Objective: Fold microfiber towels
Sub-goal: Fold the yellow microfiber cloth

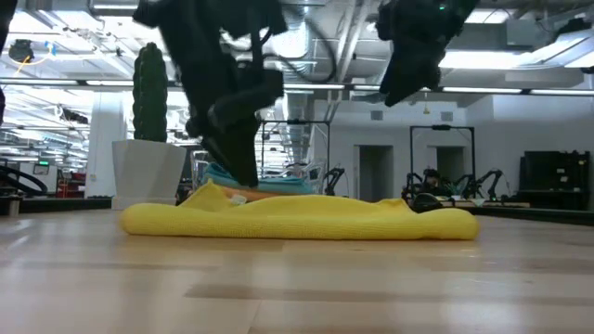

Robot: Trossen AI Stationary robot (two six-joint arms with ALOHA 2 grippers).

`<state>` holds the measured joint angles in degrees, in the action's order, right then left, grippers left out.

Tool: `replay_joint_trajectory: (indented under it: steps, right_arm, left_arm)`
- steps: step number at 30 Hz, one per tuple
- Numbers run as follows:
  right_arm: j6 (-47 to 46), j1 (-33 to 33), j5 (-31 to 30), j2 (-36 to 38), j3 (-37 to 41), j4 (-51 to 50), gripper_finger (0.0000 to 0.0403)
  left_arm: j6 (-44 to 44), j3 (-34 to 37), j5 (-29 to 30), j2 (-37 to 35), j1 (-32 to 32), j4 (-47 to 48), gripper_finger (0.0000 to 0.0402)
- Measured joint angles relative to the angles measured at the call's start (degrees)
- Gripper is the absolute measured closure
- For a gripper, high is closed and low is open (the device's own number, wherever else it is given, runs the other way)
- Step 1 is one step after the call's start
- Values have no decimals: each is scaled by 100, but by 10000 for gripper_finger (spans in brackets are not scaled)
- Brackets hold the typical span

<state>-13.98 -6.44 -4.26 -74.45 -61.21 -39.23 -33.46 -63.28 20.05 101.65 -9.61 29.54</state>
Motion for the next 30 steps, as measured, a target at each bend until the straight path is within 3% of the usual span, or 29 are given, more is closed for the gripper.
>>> replay_joint_trajectory:
  steps: [3,10,13,17,24,27,30]
  right_arm:
    - [-466,332,-8,151,601,662,145]
    - [-1460,1364,66,-150,2066,2708,147]
    - [-1509,1862,-12,-517,2311,3721,148]
    - [-1609,2241,-383,-1259,2336,4244,159]
    - [-1889,2652,-416,-2664,2306,5457,224]
    - [-2032,2701,-430,-2954,2291,5780,263]
    - [-2021,2748,-457,-3062,2297,6052,296]
  left_arm:
    - [-187,494,-129,0,0,-673,260]
    - [-930,1043,-334,-32,-137,-569,260]
    - [-1240,1207,-214,-84,-319,-566,260]
    - [-1539,1226,-115,-76,-475,-544,260]
    - [-1729,1255,-261,-294,-678,-433,260]
    - [-1844,1285,-469,-793,-713,-266,260]
    - [-2067,1254,-210,-1473,-746,-322,260]
